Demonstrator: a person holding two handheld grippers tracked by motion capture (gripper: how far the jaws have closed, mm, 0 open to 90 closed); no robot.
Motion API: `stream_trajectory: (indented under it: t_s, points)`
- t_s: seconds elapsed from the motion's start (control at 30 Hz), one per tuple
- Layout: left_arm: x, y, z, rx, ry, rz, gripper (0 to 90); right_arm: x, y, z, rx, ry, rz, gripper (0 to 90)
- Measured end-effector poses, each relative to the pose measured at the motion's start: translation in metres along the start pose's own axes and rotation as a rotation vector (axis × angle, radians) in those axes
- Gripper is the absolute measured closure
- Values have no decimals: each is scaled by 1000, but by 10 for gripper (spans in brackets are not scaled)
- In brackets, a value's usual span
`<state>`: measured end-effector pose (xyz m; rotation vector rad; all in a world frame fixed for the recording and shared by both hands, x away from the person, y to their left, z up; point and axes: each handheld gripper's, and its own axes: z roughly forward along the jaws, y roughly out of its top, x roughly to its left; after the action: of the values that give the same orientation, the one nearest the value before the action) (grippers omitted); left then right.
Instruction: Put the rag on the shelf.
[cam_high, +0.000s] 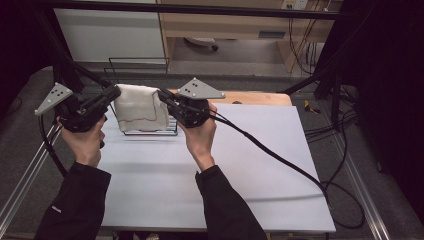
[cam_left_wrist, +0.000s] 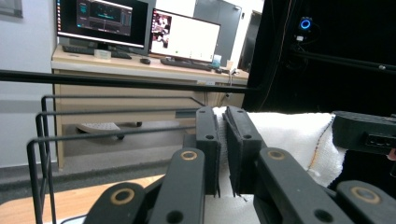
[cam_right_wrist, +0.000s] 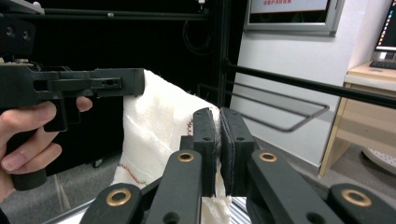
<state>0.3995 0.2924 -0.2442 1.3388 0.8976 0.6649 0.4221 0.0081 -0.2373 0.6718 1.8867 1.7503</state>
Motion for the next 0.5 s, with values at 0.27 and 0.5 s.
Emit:
stream_trajectory:
  t_s: [0.27,0.5]
  points:
    - [3,15,1,-41,10,13,834,0,14,7,-37,-4,-6,859]
    - [10,23,5,-56,20,5,834,-2,26,16,-51,-5,-7,858]
